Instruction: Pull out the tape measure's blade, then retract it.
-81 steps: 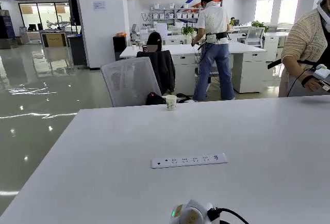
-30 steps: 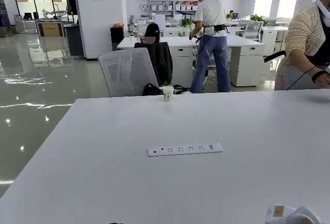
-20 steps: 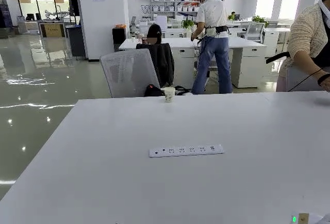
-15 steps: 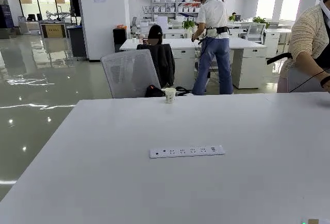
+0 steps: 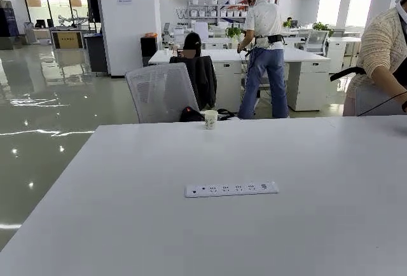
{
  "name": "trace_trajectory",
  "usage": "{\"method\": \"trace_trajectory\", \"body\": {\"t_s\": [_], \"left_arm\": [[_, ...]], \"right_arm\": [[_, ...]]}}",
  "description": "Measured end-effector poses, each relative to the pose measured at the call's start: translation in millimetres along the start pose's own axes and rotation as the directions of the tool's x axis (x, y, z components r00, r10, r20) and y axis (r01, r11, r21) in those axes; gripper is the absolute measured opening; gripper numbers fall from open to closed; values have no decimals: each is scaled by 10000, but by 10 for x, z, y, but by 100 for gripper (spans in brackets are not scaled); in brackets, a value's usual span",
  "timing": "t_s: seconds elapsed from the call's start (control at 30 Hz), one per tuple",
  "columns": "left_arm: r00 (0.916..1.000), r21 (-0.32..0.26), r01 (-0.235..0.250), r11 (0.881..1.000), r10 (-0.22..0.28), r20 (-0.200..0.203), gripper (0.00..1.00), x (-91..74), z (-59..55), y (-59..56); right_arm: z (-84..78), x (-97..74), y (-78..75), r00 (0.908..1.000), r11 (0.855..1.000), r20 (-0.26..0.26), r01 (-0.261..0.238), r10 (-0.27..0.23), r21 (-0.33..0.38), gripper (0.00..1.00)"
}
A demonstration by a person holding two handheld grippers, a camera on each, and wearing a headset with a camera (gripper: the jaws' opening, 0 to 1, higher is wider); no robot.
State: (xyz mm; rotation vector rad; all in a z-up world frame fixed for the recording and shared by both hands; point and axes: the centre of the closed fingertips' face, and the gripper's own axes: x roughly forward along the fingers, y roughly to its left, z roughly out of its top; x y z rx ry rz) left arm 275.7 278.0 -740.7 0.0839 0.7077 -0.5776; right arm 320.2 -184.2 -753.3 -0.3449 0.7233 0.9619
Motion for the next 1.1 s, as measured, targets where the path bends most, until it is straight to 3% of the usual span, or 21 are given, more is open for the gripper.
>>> {"method": "trace_trajectory", "body": {"t_s": [0.27,0.7,1.1], "left_arm": [[9998,67,6,10000,-5,-219,99,-67,-69,-4],[9996,-69,201,9998,-202,-189,99,-42,-13,-35],[9995,145,215,9997,-212,-231,99,-16,13,-49]], "right_arm": [[-96,-153,-131,9998,9992,7,215,-215,336,99],[-271,-263,-186,9991,9986,-262,342,-331,404,99],[-232,-300,-202,9987,9974,-185,483,-473,544,99]]}}
